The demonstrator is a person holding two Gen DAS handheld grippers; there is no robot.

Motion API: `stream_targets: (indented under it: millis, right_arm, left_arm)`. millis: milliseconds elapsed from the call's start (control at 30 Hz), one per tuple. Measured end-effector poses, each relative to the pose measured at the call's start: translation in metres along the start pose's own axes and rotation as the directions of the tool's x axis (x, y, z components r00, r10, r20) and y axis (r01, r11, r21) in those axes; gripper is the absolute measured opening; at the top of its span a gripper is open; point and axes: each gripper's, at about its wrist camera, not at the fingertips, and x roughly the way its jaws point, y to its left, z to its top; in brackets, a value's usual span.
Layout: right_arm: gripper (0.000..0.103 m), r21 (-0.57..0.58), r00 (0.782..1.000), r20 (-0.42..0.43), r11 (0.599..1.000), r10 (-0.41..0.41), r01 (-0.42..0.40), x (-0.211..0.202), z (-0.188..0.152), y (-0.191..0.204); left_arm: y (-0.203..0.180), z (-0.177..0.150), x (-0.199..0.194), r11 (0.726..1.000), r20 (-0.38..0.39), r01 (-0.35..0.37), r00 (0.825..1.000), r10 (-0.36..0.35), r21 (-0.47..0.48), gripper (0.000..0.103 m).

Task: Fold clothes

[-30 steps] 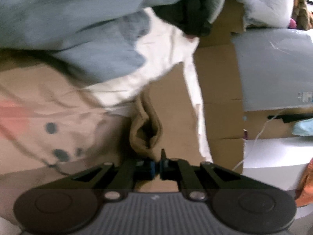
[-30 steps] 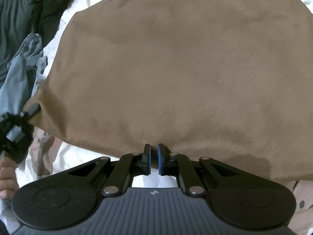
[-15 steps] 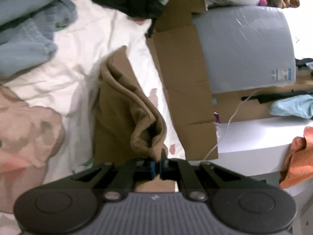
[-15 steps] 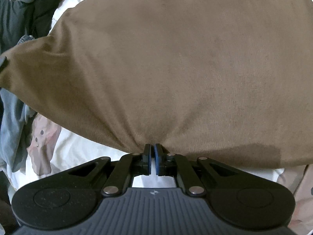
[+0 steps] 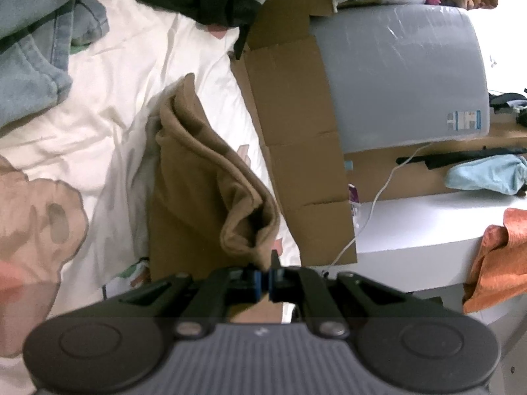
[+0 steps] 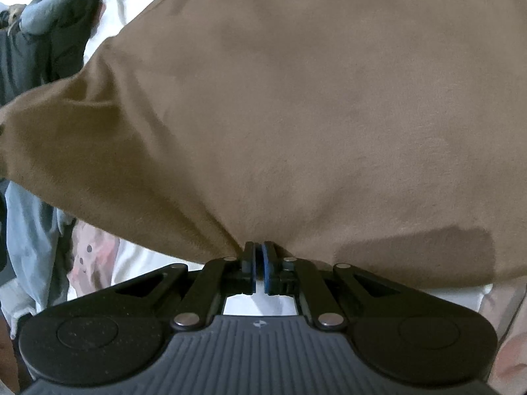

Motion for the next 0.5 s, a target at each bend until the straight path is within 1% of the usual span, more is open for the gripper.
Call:
stream_targets:
  millis: [133,300,500]
  right_arm:
    - [0.009,0.002,1.0,-0.019,1.0,-0.001,0.001,0.002,-0.001,-0.002]
    - [0.009,-0.02,1.0,-0.021,1.0,-0.013,0.013,0.006,-0.001,0.002]
    - [0.008,-0.037,1.0,-0.019,0.999,-0.006,0.005,0.01,-0.001,0.0]
  left_arm:
    - [0.001,0.0,0.004,1.0,-0.011,0.004,1.0,-0.004,0.0,0.004]
    - [0.0,-0.004,0.006,1.0,-0.017,0.008,1.0,-0.007,0.0,0.004]
    - [-0.009,-0.01,0.014,0.999,-0.033,0.01,0.999,-0.009,0.031,0.004]
